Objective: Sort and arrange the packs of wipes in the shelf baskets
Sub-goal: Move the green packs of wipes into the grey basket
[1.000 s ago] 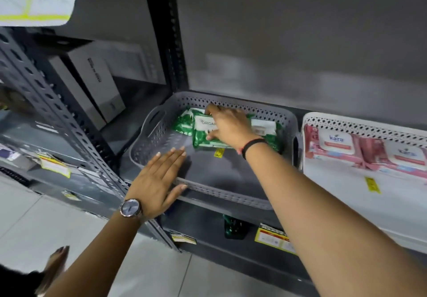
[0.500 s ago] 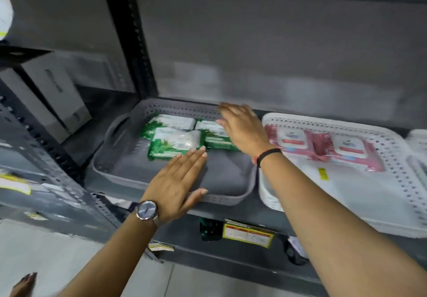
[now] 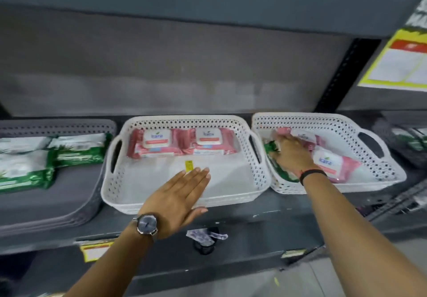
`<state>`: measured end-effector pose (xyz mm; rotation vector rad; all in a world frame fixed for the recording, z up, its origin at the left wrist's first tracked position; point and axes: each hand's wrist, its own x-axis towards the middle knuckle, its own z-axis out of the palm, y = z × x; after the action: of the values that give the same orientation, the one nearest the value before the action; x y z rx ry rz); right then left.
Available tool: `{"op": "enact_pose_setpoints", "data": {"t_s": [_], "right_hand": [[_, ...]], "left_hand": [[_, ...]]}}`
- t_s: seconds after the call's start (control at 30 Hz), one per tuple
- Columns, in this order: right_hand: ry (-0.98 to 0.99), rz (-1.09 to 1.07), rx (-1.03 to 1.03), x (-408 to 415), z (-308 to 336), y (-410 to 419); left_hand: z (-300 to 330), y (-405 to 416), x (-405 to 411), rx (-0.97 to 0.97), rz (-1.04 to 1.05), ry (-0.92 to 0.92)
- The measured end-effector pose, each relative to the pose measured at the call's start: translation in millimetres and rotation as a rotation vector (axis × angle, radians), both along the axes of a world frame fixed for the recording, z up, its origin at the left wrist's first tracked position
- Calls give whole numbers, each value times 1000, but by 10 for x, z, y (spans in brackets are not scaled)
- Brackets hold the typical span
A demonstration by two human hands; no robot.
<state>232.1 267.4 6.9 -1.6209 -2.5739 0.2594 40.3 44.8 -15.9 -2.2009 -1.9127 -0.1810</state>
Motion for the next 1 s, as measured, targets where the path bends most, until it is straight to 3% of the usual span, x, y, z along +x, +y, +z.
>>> {"op": "enact_pose_setpoints", "data": {"t_s": [0.1, 0.3, 0.43, 0.6, 0.7, 0.8, 1.0], "right_hand": [[-64, -8, -178, 190, -183, 41], [12, -145, -228, 180, -243, 82], [75, -205, -92, 122, -246, 29], [148, -235, 258, 41, 71, -110], [352, -114, 334, -201, 327, -315], [553, 150, 314, -706, 502, -663], [591, 574, 209, -1938, 501, -1428]], "left_hand": [[-74, 97, 141, -57, -7, 61], [-86, 189, 219, -97, 20, 118], [-78, 193, 213, -133, 22, 123], [-64, 155, 195, -107, -8, 135], [5, 26, 86, -96, 45, 124], [69, -278, -235, -70, 173, 79], [95, -1211, -1204, 1, 509, -23]]}}
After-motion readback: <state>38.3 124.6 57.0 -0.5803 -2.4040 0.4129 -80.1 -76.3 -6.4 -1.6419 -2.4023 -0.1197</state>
